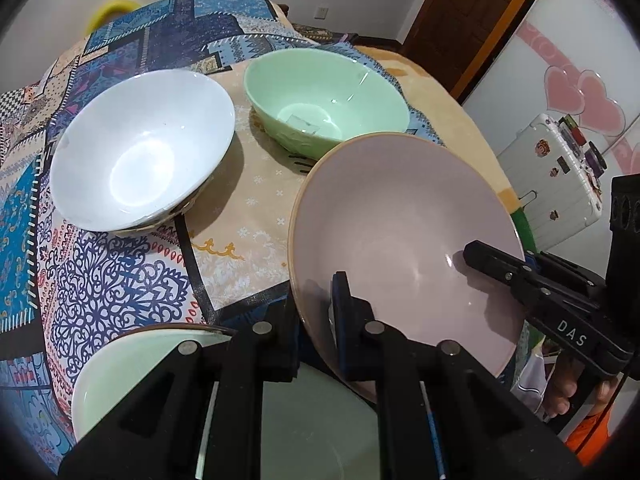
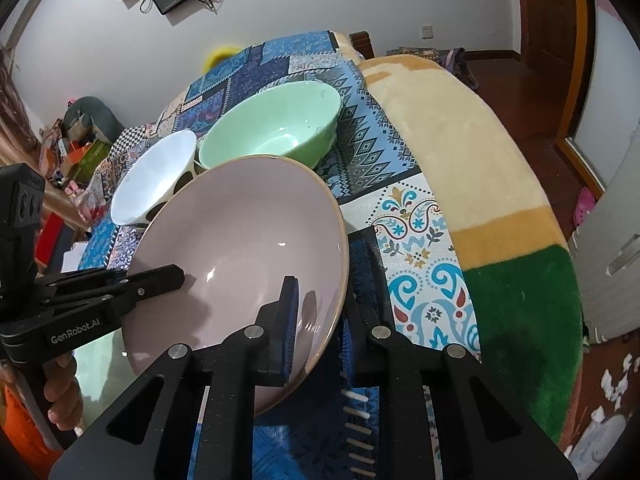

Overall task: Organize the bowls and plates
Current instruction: 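Lift and carry the pink bowl over the mint green plate, then lower the pink bowl onto the mint green plate and open both grippers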

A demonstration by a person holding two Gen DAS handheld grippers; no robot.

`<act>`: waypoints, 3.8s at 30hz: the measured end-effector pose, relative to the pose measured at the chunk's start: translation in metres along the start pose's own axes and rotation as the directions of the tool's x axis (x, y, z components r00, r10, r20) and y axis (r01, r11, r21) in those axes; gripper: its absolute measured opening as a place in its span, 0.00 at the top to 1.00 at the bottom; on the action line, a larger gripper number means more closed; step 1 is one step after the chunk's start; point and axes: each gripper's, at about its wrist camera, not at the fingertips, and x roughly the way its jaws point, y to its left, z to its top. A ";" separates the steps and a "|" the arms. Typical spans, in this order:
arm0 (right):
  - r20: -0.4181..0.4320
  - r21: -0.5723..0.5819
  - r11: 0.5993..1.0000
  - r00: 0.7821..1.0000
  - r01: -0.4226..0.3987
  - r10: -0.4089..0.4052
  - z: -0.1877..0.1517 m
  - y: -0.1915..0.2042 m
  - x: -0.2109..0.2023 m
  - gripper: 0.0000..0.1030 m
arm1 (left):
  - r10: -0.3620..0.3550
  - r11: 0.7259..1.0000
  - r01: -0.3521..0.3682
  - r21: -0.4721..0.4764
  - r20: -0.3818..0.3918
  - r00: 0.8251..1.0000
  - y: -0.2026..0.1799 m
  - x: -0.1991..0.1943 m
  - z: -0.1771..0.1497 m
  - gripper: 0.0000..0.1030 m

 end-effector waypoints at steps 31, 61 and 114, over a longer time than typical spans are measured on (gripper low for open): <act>0.115 -0.104 0.995 0.993 -0.013 0.025 -0.001 0.083 -0.052 0.83 | 0.005 1.000 0.000 -0.027 0.175 0.985 0.024 -0.127 -0.042 0.87; -0.001 -0.310 0.934 0.983 -0.176 0.184 -0.040 0.228 -0.012 0.84 | 0.170 0.962 -0.111 -0.250 0.229 0.958 0.153 -0.229 -0.157 0.87; -0.225 -0.394 0.889 0.962 -0.232 0.152 -0.080 0.292 0.084 0.81 | 0.202 0.901 -0.175 -0.397 0.028 0.979 0.254 -0.164 -0.223 0.86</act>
